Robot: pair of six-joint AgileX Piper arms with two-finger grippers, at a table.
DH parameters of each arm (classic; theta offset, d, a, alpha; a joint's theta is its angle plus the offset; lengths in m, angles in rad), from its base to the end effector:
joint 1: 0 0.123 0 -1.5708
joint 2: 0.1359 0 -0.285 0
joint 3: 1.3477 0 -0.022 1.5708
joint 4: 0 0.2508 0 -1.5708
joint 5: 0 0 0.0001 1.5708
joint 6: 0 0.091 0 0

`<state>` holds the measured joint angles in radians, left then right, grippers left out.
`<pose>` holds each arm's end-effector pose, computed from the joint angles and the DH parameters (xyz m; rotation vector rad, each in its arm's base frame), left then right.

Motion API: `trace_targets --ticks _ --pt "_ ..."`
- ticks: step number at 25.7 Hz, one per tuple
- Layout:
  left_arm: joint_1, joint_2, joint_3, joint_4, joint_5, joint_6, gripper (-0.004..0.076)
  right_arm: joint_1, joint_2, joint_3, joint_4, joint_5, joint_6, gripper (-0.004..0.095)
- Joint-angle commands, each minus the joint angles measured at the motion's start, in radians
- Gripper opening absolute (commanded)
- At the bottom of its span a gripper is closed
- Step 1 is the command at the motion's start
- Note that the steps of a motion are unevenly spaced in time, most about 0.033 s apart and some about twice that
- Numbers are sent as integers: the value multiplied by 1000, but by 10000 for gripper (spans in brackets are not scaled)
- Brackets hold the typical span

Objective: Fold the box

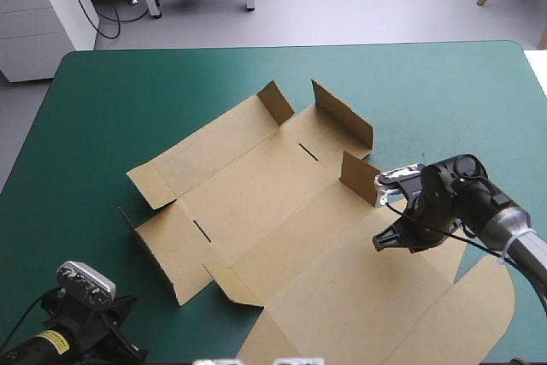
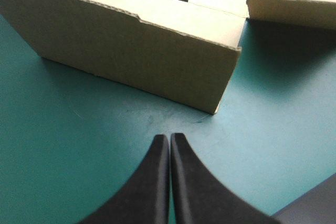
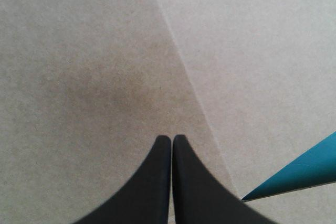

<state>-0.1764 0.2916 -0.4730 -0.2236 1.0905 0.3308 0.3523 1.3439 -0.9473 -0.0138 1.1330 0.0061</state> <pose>0.0342 -0.0243 0.2641 0.5658 2.3036 -0.2118 0.2174 0.0787 0.2612 -0.5264 2.9666 0.0154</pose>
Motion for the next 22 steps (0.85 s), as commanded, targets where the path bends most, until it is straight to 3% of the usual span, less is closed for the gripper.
trace_targets --ticks 1,8,22 --pt "-8 14 -26 -18 -53 -10 -10 0 -23 -29 -1 0 -6 -4" --pt "-8 14 -26 -18 -53 -10 -10 0 -23 -113 -1 68 -16 -4" --pt "-8 14 -26 -18 -53 -10 -10 0 -147 -329 34 73 -42 -4"
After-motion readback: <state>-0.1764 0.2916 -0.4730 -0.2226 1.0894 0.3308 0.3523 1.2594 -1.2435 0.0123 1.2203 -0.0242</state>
